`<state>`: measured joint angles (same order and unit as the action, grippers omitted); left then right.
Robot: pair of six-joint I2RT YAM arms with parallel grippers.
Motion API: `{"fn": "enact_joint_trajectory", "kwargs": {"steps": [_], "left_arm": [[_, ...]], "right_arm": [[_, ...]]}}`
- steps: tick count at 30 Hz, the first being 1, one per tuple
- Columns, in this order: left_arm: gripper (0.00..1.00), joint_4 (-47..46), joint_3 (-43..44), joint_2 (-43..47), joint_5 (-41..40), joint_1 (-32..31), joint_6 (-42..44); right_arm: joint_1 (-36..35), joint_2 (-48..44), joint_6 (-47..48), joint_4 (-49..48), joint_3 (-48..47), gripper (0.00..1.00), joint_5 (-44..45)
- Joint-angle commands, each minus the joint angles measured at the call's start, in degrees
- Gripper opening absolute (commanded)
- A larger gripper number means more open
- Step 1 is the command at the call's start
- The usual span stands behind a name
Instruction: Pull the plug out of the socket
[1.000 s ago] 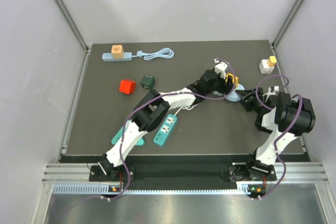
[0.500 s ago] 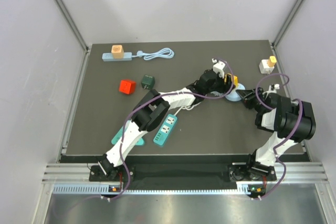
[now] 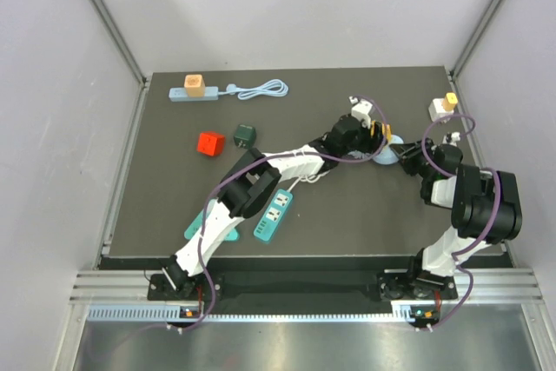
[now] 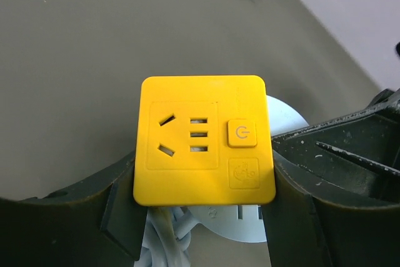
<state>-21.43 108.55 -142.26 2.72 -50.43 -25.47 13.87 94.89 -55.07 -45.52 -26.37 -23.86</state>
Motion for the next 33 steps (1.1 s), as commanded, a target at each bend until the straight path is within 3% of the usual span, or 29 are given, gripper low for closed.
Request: {"fn": "enact_joint_trajectory", "kwargs": {"steps": [1, 5, 9, 15, 20, 24, 33], "left_arm": [[0.00, -1.25, 3.95, 9.10, -3.61, -3.88, 9.39], [0.00, -9.91, -0.17, 9.80, 1.04, -1.78, -3.13], [0.00, -15.91, -2.03, 10.25, 0.18, -0.02, -11.78], [0.00, -12.85, 2.53, 10.24, -6.40, -0.19, -10.30], [0.00, -10.83, 4.30, 10.33, -3.07, -0.45, -7.24], [0.00, -3.46, 2.90, 14.09, -2.98, -1.07, -0.82], [0.00, 24.72, -8.00, 29.04, -20.55, -0.72, 8.34]], "right_arm": [[-0.25, 1.17, 5.76, 8.69, -0.35, 0.00, 7.51], [-0.68, 0.73, 5.94, 9.83, -0.44, 0.00, 8.82], [-0.86, 0.65, 6.29, 10.45, -0.70, 0.00, 9.00], [-1.30, 0.38, 6.38, 11.59, -1.14, 0.00, 9.97], [-1.21, 0.56, 6.47, 10.80, -1.05, 0.00, 9.09], [-1.12, 1.26, 6.55, 9.66, -1.14, 0.00, 7.60], [-1.12, 1.35, 6.73, 7.55, -0.70, 0.00, 6.10]]}}
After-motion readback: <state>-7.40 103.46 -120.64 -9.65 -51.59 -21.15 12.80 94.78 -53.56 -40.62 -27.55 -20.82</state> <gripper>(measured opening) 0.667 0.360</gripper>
